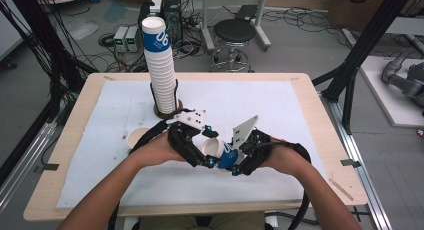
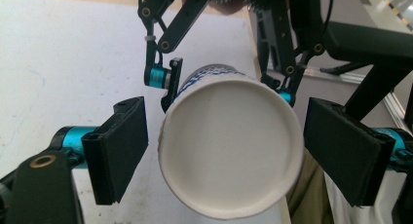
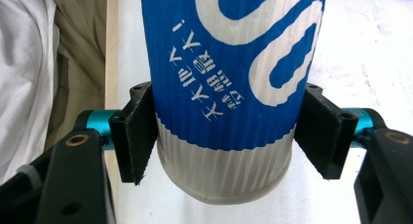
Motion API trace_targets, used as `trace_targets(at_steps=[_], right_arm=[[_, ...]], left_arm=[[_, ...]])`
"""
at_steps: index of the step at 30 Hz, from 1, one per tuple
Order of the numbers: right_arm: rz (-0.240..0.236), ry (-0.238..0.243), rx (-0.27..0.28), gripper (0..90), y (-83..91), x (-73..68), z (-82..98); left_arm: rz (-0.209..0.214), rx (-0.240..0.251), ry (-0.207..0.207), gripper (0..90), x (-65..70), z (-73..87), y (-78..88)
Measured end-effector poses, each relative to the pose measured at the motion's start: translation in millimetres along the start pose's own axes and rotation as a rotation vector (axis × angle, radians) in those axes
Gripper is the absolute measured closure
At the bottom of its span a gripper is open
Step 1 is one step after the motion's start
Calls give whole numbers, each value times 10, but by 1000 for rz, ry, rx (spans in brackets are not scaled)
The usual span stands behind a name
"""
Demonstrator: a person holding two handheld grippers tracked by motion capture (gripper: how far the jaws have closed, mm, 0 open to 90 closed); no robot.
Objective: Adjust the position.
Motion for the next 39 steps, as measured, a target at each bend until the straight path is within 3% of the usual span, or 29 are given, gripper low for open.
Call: trace_targets(at_steps=[8, 16, 20, 25, 32, 39], right_arm=[[-4, 0, -64, 301, -34, -9, -18], [-7, 9, -78, 301, -41, -29, -45], [-6, -4, -81, 271, -49, -20, -37], [-14, -24, 20, 208, -6, -18, -24], [10, -46, 241, 183, 134, -17, 56], [56, -71, 446, 177, 264, -36, 179]], left_arm=[[19, -39, -7, 208, 26, 32, -64], [30, -61, -14, 288, 41, 49, -83], [12, -61, -46, 305, 31, 52, -71], [12, -17, -46, 304, 25, 48, -32], [10, 34, -27, 302, 5, 102, 12], [-27, 113, -10, 303, -23, 180, 51]])
Point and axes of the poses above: each handheld gripper's, and its own axes: y roughly backward along the jaws, z roughly out of its underside, x roughly to its right, the point moved 5 cm from there along -y, roughly forward along the jaws, and after that the axes turned 12 degrees about -z, right-handed, at the moved point
